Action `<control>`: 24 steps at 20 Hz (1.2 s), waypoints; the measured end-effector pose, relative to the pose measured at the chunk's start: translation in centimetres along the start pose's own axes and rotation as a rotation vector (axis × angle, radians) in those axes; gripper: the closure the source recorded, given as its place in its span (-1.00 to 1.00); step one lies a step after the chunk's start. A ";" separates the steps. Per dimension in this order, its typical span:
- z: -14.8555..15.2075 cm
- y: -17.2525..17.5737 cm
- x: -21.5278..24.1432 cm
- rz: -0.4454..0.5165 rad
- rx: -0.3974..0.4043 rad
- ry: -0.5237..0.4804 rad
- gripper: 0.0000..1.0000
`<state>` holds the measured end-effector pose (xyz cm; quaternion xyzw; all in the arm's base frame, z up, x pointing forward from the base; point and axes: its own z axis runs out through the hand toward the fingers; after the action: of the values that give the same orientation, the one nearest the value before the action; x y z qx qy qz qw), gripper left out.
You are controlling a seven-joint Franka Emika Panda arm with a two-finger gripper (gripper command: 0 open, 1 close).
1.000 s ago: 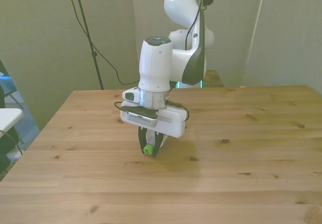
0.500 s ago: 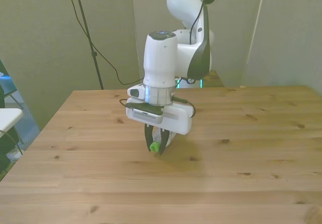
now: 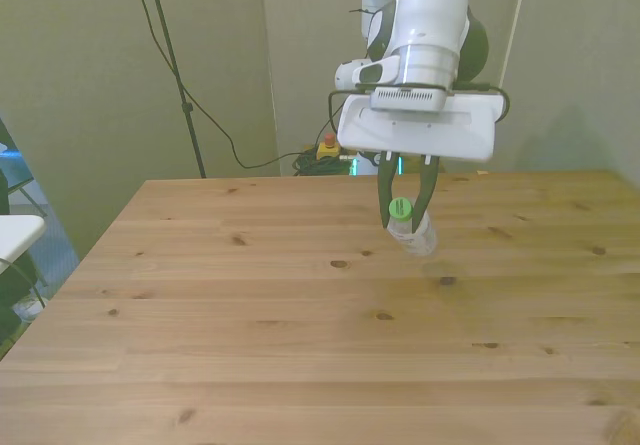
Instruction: Stand the water bottle
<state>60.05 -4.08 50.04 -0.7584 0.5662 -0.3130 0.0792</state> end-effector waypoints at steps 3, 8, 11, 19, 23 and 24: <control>-2.1 0.4 -3.6 -0.015 0.061 0.083 1.00; -1.6 0.7 -4.3 -0.038 0.103 0.149 1.00; -0.6 0.2 -4.2 -0.024 0.148 0.221 1.00; 4.1 -3.4 -4.6 0.034 0.257 0.350 1.00; 5.8 -4.3 -4.7 0.031 0.282 0.404 1.00; 6.2 -4.3 -4.8 0.030 0.279 0.412 1.00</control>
<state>66.27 0.34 45.29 -0.6518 0.5328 -0.5351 0.0704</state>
